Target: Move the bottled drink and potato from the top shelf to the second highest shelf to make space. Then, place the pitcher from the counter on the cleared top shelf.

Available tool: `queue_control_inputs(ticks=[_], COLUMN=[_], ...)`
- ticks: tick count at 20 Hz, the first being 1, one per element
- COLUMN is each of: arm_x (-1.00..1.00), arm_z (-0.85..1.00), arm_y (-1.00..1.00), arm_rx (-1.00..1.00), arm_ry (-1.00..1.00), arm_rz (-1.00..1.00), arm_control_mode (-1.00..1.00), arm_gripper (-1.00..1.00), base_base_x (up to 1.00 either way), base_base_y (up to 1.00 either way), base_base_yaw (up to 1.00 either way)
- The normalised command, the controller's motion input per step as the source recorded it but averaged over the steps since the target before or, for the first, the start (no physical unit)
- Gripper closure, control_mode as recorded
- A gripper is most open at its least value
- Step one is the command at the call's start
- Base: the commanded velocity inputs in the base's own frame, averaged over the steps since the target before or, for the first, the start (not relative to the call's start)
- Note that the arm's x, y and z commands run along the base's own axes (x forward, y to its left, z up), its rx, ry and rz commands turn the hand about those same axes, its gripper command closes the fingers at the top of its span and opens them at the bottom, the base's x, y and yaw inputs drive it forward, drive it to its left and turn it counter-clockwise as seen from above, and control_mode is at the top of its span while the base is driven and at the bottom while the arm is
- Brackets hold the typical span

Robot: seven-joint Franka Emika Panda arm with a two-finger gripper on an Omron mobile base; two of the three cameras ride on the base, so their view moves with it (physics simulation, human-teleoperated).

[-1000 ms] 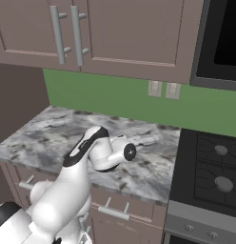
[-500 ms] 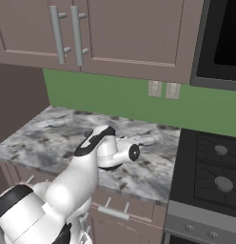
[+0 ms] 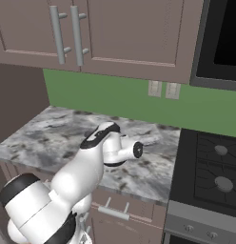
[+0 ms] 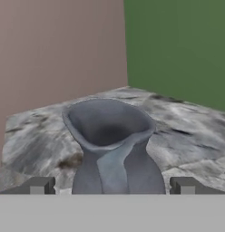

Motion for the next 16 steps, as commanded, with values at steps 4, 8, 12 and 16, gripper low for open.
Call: queue_control_inputs(ticks=[4, 8, 12, 16], arm_x=[0.1, 0.11, 0.14, 0.18], arm_z=[0.0, 0.0, 0.0, 0.0], arm_y=[0.11, 0.18, 0.14, 0.01], arm_rx=[0.0, 0.0, 0.0, 0.0], arm_ry=[0.0, 0.0, 0.0, 0.0], arm_rz=[0.0, 0.0, 0.0, 0.0], arm_control_mode=[-1.0, -1.0, -1.0, -1.0], arm_gripper=[-1.0, -1.0, -1.0, -1.0], base_base_x=[0.0, 0.0, 0.0, 0.0], base_base_y=[0.0, 0.0, 0.0, 0.0], base_base_yaw=[0.0, 0.0, 0.0, 0.0])
